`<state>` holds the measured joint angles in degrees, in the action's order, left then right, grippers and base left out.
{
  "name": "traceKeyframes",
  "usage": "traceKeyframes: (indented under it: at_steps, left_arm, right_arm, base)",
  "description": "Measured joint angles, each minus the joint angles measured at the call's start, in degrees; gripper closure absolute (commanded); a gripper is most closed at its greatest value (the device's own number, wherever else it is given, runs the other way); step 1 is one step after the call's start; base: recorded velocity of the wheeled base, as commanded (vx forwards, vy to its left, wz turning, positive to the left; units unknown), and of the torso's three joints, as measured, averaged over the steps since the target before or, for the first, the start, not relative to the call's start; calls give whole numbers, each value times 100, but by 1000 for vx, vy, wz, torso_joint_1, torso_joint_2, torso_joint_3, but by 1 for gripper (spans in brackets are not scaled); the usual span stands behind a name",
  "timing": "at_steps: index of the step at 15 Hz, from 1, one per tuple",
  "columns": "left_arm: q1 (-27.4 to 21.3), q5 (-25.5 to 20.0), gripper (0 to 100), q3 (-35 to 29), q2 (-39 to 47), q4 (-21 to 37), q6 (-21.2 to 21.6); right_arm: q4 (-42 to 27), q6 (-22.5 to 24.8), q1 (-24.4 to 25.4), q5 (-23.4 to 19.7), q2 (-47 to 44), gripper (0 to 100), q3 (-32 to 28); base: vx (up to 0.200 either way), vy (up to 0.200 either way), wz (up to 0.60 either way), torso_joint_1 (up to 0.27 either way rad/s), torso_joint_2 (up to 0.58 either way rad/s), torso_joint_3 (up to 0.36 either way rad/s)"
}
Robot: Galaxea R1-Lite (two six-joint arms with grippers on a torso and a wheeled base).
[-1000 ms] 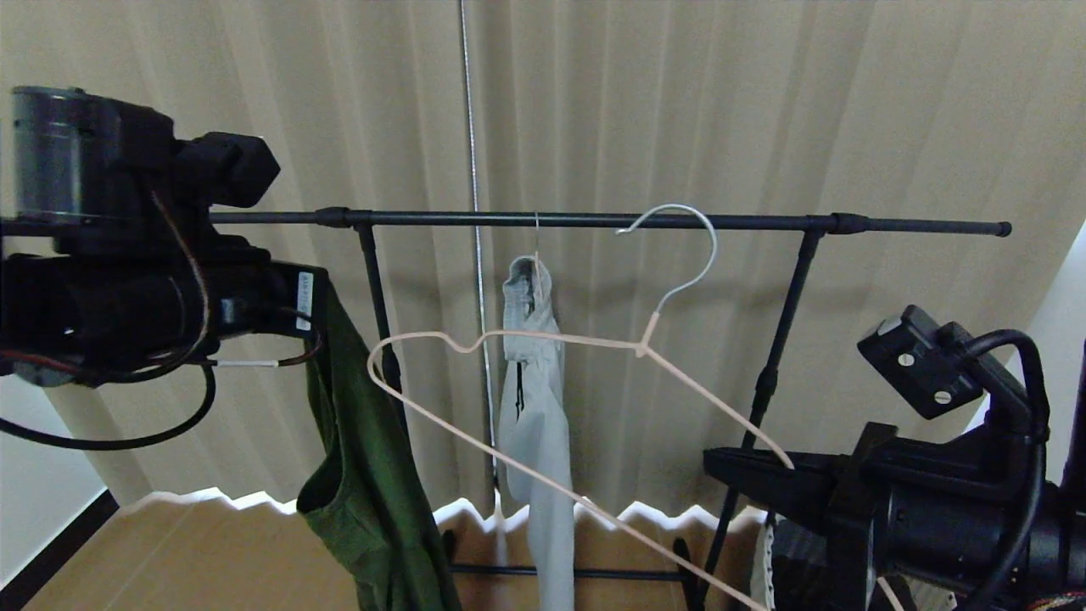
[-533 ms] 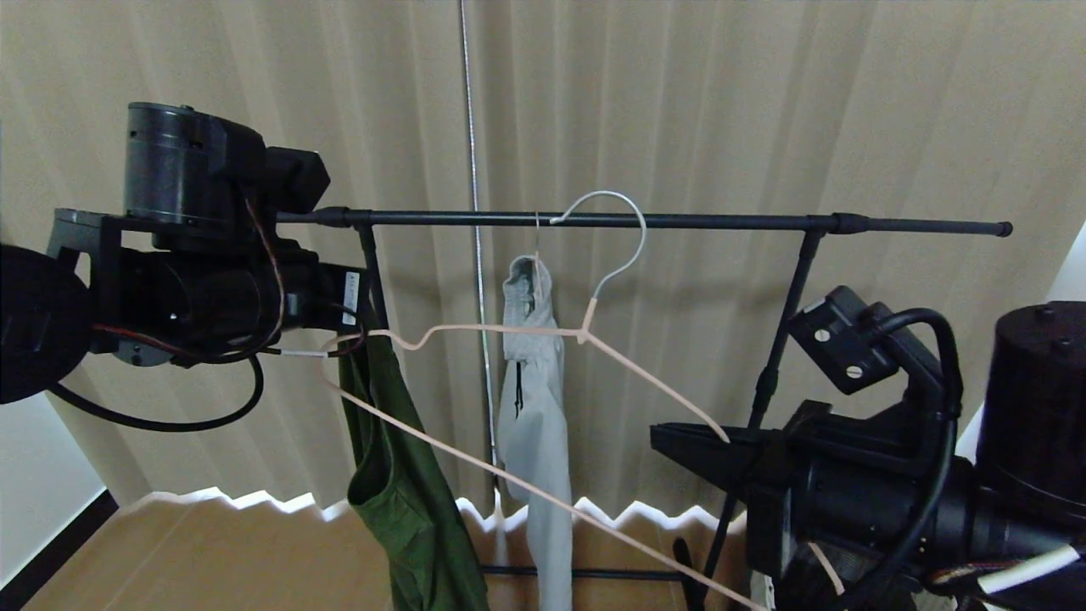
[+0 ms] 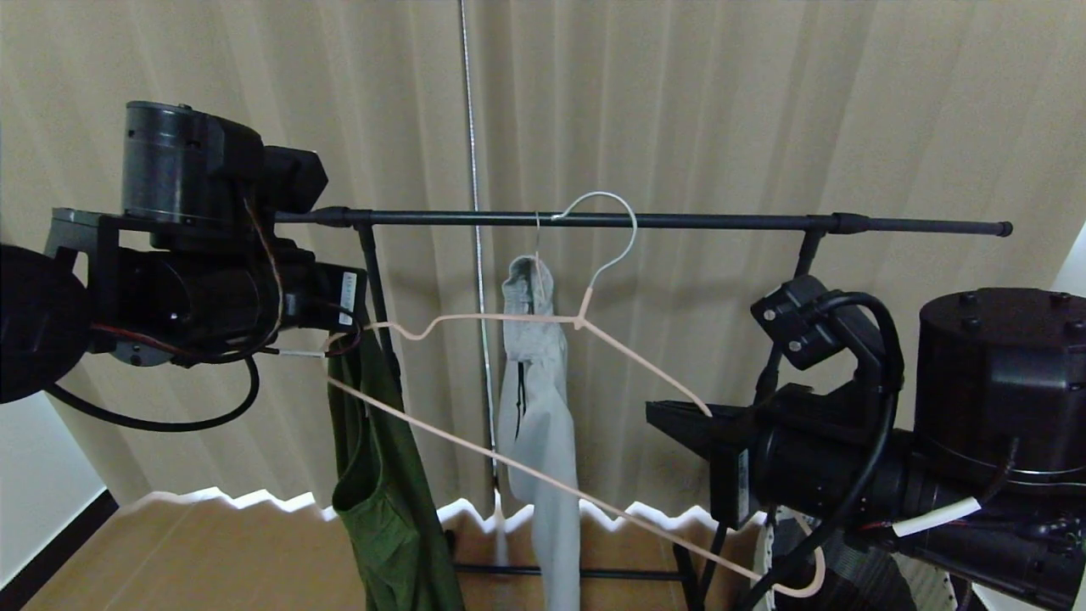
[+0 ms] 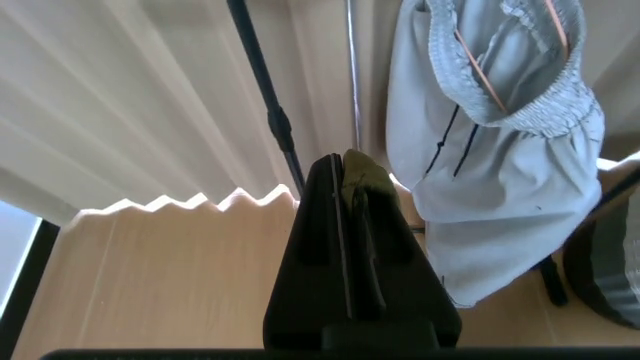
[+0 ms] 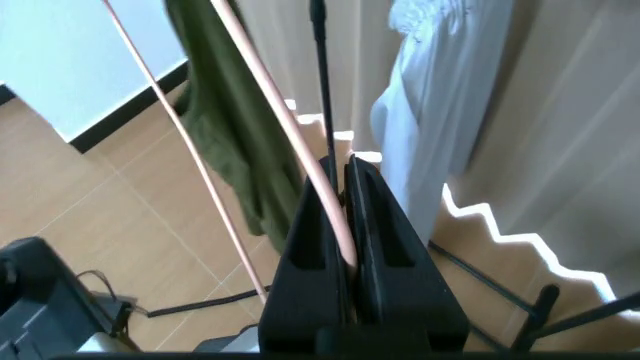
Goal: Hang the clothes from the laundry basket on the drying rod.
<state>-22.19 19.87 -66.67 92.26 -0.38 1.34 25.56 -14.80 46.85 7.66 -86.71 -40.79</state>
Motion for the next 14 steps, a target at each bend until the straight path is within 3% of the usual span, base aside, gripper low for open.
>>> traceKeyframes:
  at_steps: [5,9,14]
  left_arm:
    - [4,22,100,99,-67,6,22]
    - [-24,87,100,199,-161,5,345]
    - [-201,497,100,217,-144,-5,511]
  right_arm:
    - [-13,24,-107,167,-124,100,-212]
    - [-15,143,-276,338,-406,100,-553]
    - [-391,232,-146,547,-656,100,-859]
  base:
    - [0,0,0,0,0,0]
    - [0,0,0,0,0,0]
    - [0,0,0,0,0,0]
